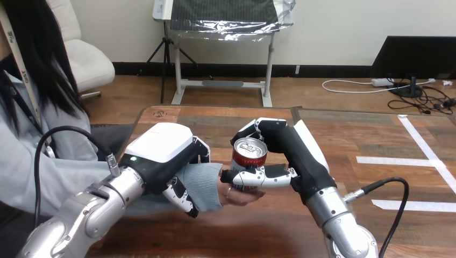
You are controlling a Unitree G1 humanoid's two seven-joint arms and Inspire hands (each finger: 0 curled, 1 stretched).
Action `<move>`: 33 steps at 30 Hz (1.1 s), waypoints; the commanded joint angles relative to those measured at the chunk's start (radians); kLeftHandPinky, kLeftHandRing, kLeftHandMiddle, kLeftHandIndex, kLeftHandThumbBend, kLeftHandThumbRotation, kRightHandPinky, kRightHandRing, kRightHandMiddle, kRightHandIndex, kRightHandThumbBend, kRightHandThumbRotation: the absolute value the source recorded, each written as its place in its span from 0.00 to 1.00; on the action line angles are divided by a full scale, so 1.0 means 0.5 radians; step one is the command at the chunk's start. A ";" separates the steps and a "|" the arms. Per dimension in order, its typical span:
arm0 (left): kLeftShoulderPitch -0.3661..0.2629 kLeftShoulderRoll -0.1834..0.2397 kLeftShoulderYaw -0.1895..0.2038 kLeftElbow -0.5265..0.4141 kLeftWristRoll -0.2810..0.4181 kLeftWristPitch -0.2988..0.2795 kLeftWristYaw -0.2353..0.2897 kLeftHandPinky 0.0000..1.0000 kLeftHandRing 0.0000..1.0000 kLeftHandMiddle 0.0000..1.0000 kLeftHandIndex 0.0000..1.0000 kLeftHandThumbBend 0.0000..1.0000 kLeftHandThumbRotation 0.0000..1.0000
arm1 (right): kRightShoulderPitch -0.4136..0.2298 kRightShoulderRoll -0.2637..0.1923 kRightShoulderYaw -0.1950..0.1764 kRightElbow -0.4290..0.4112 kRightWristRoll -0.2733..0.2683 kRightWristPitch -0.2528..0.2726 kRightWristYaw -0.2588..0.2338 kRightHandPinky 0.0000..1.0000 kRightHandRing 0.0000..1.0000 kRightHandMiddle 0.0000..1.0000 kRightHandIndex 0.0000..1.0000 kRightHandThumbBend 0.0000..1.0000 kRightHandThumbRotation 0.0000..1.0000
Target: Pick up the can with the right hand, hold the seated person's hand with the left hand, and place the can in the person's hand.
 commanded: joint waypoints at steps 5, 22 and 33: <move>-0.201 -0.086 0.103 -0.121 -0.087 -0.029 0.083 0.35 0.37 0.42 0.44 0.94 0.00 | -0.017 0.055 0.040 -0.205 0.058 -0.010 0.047 0.33 0.37 0.44 0.46 0.83 0.00; -0.215 -0.094 0.096 -0.094 -0.081 -0.024 0.082 0.35 0.37 0.42 0.45 0.92 0.00 | 0.036 0.073 0.056 -0.287 0.078 0.018 0.059 0.33 0.38 0.44 0.46 0.81 0.00; -0.203 -0.092 0.097 -0.099 -0.070 -0.013 0.086 0.35 0.37 0.42 0.45 0.93 0.00 | 0.036 0.067 0.052 -0.282 0.082 0.027 0.058 0.33 0.38 0.44 0.47 0.81 0.00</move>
